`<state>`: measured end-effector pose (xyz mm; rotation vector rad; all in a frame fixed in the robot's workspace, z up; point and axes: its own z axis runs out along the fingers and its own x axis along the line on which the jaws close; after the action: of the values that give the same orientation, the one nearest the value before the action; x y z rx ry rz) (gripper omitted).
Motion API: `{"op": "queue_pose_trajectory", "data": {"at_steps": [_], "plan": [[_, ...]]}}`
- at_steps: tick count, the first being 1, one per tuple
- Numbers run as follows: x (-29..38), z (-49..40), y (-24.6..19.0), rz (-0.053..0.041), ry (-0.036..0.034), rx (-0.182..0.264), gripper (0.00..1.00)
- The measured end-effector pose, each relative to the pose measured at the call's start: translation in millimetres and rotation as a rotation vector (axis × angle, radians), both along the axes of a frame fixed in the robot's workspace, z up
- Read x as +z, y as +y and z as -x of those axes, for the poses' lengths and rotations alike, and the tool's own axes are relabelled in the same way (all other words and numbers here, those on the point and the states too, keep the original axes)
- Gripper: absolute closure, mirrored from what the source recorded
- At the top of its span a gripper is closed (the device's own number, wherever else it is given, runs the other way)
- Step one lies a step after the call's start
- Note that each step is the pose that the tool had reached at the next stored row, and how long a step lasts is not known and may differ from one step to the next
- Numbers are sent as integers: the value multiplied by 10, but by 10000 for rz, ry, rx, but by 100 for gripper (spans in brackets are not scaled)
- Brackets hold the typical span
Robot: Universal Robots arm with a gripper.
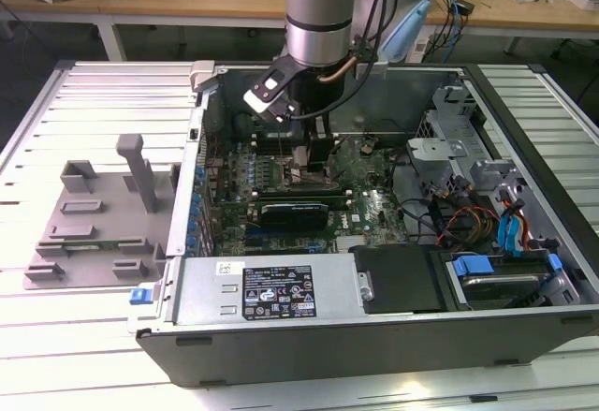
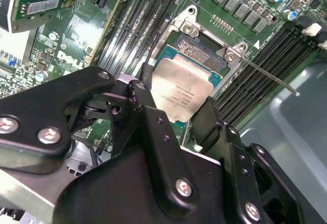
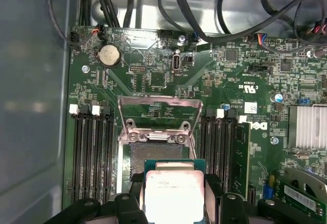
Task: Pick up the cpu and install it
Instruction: 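Place the cpu into insertion slot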
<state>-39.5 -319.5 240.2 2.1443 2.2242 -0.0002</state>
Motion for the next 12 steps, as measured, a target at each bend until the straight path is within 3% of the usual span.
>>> {"op": "queue_pose_trajectory", "data": {"at_steps": [8, 10, 12], "plan": [[-113, -1, 73, -3, 0, 1, 45], [-151, 0, 75, -3, 51, -1, 45], [-181, -1, 83, -3, 60, 2, 45]]}}
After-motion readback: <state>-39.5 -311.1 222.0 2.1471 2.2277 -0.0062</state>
